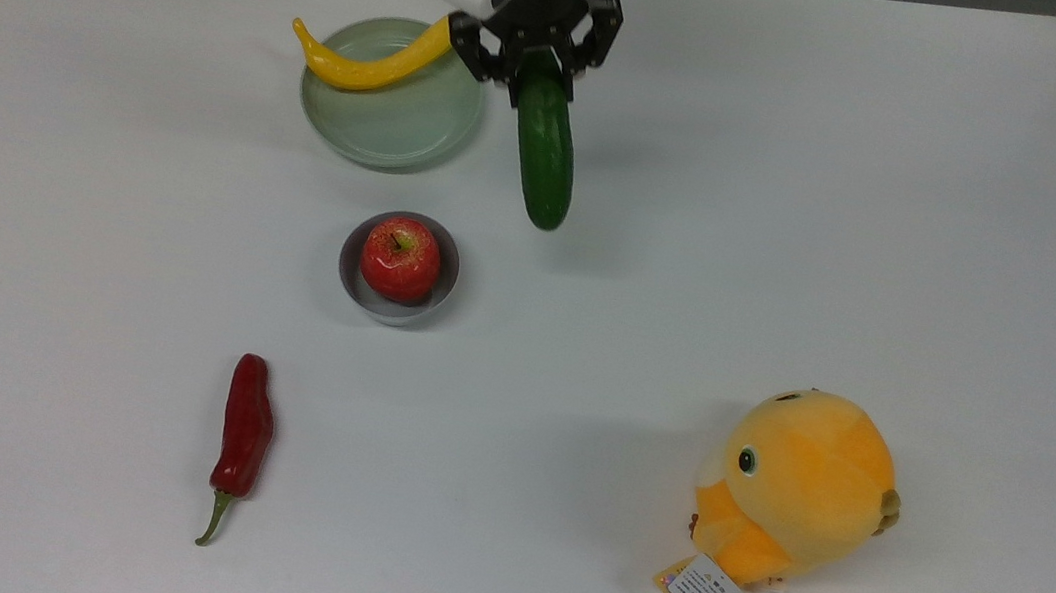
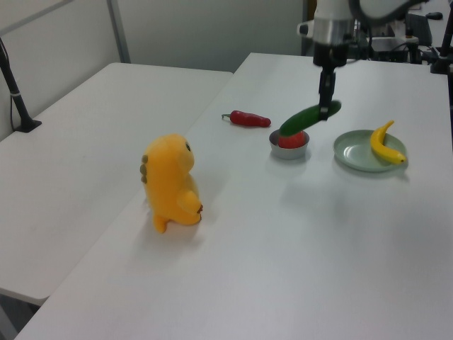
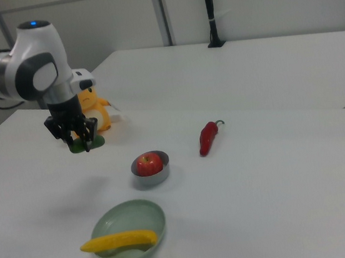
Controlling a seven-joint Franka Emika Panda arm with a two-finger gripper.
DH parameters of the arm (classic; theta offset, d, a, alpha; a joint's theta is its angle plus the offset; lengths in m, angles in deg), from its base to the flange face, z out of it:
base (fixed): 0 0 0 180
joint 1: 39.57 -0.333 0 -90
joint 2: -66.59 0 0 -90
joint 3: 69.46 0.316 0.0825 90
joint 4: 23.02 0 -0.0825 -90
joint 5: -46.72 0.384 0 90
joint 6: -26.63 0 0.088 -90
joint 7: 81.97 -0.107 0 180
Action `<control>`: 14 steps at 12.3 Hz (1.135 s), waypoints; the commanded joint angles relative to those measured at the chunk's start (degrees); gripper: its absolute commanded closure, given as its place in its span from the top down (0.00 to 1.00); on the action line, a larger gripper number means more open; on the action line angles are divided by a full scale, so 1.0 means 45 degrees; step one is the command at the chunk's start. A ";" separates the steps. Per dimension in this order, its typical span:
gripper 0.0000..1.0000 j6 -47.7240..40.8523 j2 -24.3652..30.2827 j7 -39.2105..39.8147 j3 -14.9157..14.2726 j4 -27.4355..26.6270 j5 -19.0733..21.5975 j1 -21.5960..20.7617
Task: Put the cucumber on the left side of the bowl
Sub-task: 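Lift the cucumber and carry it beside the metal apple bowl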
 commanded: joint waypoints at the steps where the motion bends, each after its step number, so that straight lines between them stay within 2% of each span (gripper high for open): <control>1: 0.10 0.2185 -0.0471 -0.0237 0.0297 -0.0793 -0.0067 0.0040; 6: 0.10 0.3519 -0.1353 -0.0567 0.0298 -0.0950 -0.0378 0.0059; 8: 0.10 0.4298 -0.1761 -0.1500 0.0298 -0.0950 -0.0730 0.0040; 10: 0.10 0.4613 -0.1803 -0.2732 0.0298 -0.1222 -0.1546 -0.0019; 14: 0.10 0.5237 -0.1919 -0.3069 0.0317 -0.1593 -0.2116 -0.0038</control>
